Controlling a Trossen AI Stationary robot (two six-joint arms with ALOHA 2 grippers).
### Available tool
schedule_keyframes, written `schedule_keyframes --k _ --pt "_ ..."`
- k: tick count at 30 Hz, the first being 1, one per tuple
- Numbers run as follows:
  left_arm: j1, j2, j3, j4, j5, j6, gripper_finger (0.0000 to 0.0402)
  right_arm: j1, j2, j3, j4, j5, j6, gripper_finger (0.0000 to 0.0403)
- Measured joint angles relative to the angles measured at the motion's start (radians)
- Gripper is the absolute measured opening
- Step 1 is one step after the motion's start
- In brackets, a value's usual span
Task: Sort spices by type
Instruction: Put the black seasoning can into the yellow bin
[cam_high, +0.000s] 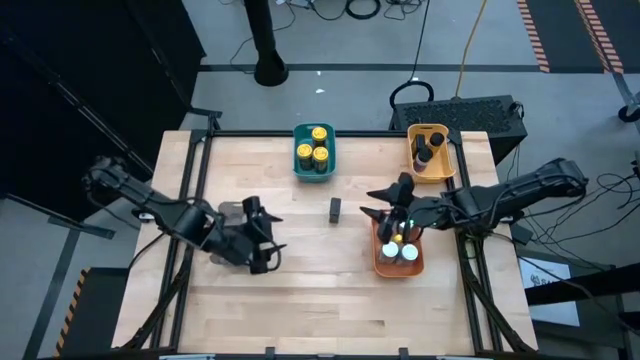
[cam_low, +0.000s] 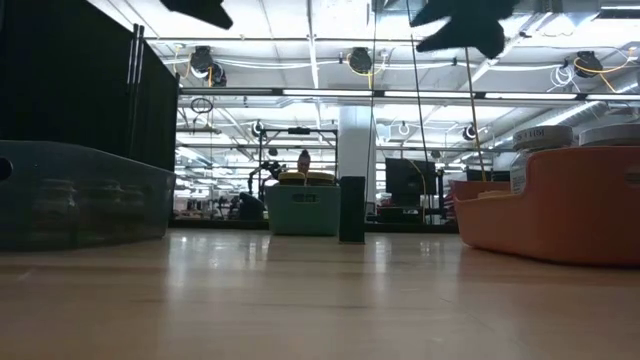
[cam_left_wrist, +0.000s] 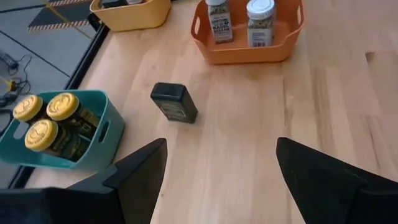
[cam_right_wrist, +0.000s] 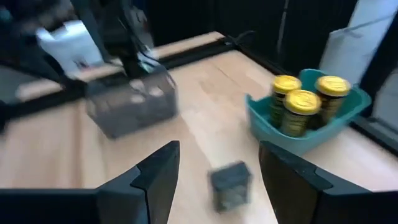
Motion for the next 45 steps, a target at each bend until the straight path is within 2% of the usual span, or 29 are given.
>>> schedule_keyframes --k 6,11,15,18,28,38,45 --pt "-0.084 -0.005 0.000 -0.006 -0.110 -0.016 0.0308 -0.025 0.119 0.154 -0.076 -0.038 0.145 0.0203" --pt "-0.134 -0.039 0.002 -0.074 -0.259 -0.039 0.0308 -0.068 0.305 0.394 -0.372 -0.041 0.330 0.0203" --pt "-0.142 -0.051 0.001 -0.137 -0.272 -0.087 0.0309 -0.105 0.449 0.577 -0.662 -0.040 0.463 0.0203" --pt "-0.142 -0.049 0.001 -0.171 -0.262 -0.102 0.0309 -0.124 0.521 0.647 -0.759 -0.043 0.550 0.0203" --pt "-0.142 -0.049 0.001 -0.249 -0.292 -0.096 0.0309 -0.230 0.670 0.666 -0.722 -0.275 0.665 0.0203" --pt "-0.142 -0.049 -0.006 -0.307 -0.335 -0.097 0.0309 -0.349 0.767 0.665 -0.618 -0.410 0.631 0.0205" --pt "-0.142 -0.049 -0.033 -0.319 -0.346 -0.096 0.0309 -0.363 0.797 0.665 -0.601 -0.474 0.647 0.0233"
